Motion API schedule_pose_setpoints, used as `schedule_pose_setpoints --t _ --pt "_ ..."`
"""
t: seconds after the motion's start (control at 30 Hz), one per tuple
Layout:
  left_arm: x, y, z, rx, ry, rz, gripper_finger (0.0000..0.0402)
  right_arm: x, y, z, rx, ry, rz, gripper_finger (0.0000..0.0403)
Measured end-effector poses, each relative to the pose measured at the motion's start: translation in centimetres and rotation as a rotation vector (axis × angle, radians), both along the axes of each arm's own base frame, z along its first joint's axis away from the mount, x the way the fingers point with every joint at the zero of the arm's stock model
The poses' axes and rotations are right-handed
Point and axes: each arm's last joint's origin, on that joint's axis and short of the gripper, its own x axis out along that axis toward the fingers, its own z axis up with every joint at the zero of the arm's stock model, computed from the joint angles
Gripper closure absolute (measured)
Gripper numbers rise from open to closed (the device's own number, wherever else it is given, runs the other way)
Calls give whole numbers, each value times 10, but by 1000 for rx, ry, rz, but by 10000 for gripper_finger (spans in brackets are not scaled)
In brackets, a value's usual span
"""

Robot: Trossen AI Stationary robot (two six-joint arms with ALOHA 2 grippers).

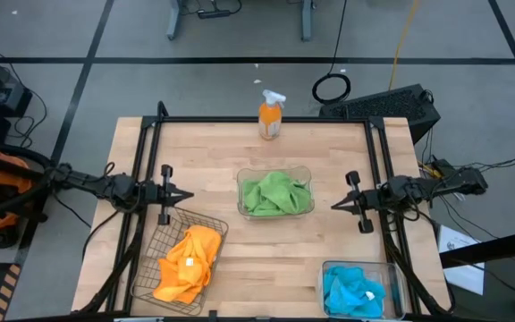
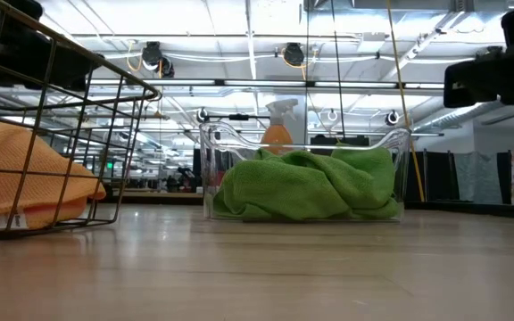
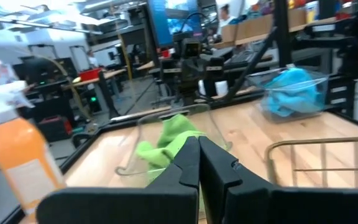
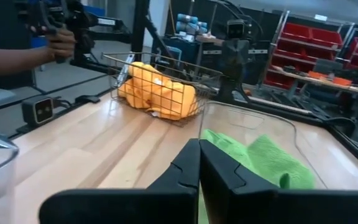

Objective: Sort microfiber towel by color & place in baskets
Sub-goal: Return to Home Position

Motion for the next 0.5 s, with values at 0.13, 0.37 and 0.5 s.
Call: schedule_pose_setpoints --t 0.13,0.37,0.5 --pt "1 4 0 -11 0 40 401 0 -2 0 -9 -3 -21 403" --pt "1 5 -1 -43 10 7 401 0 -2 1 -40 -21 -20 403" --pt "1 5 -1 -47 15 -29 401 0 -2 1 -54 -27 -27 403"
